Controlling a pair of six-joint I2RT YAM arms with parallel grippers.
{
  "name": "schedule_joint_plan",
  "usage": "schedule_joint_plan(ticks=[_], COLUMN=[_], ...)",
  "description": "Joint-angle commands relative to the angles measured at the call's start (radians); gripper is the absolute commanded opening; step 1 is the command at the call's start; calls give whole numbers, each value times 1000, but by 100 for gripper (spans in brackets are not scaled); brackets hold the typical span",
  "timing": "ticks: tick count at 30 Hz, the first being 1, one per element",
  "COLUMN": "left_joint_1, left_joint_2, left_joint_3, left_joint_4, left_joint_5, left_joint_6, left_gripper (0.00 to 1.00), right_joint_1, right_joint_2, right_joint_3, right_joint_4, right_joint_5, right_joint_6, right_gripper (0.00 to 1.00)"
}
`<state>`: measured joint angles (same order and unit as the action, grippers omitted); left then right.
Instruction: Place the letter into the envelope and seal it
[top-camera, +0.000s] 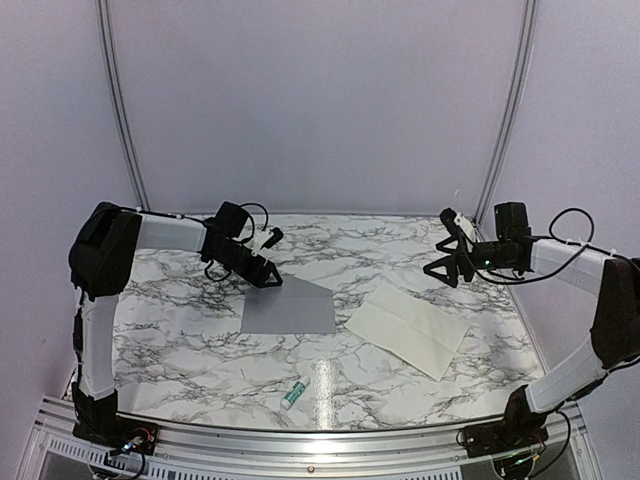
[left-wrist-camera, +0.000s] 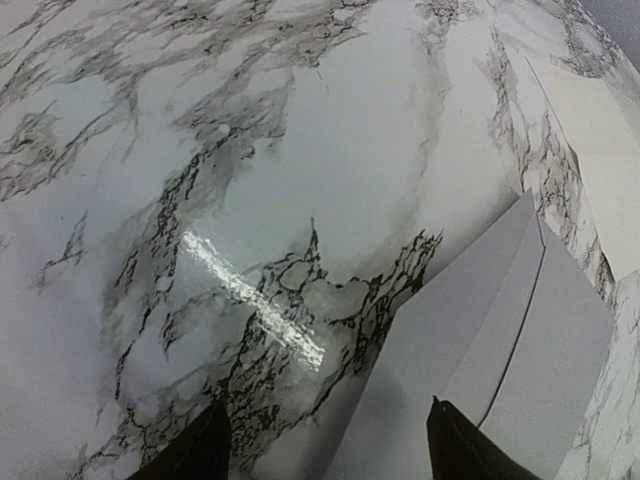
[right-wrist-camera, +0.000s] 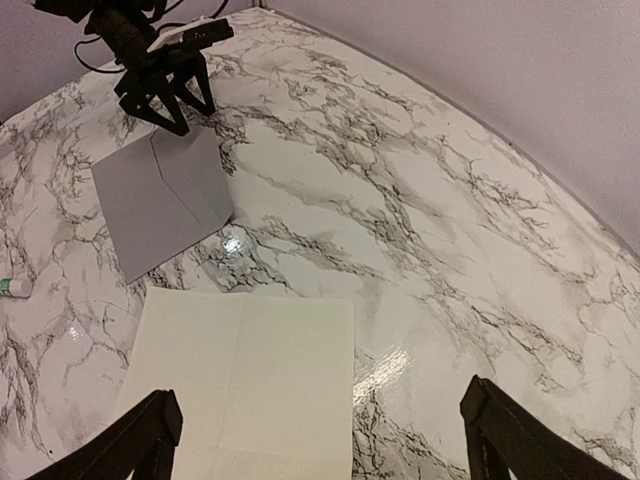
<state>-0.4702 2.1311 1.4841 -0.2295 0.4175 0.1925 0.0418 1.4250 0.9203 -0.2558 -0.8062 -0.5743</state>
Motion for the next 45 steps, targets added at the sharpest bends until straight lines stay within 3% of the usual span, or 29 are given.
schedule_joint_plan(ticks=[1,7,13,18,27,34,38,45], left_joint_1=[31,33,17,0,-36,-65,-105,-238], left_joint_2=[71,121,155,161,-14,-281,-451,-642], left_joint_3=[36,40,45,59,53,-38,-135,-298], left_joint_4=[-27,-28,-34,-41,-41,-41,10,101], left_joint_5=[225,357,388,407,383,289,198,101], left_joint_6=[32,18,8,-1,-44,-78,-96,-68], left_gripper=[65,50,37,19,0,0,0,0], right_joint_1=[10,11,10,10,11,18,40,152], right_joint_2=[15,37,57,66,76,78,83,24], right_joint_3=[35,39,45,46,46,61,209,424], right_joint_4=[-17,-23,-31,-35,-43,-51,-229,-403], right_joint_5=[-13,-8,-10,-11,-34,-114,-156,-27], right_joint_6=[-10,-16,-22,-24,-37,-17,-42,-84], right_gripper=[94,94,94,94,93,92,92,81])
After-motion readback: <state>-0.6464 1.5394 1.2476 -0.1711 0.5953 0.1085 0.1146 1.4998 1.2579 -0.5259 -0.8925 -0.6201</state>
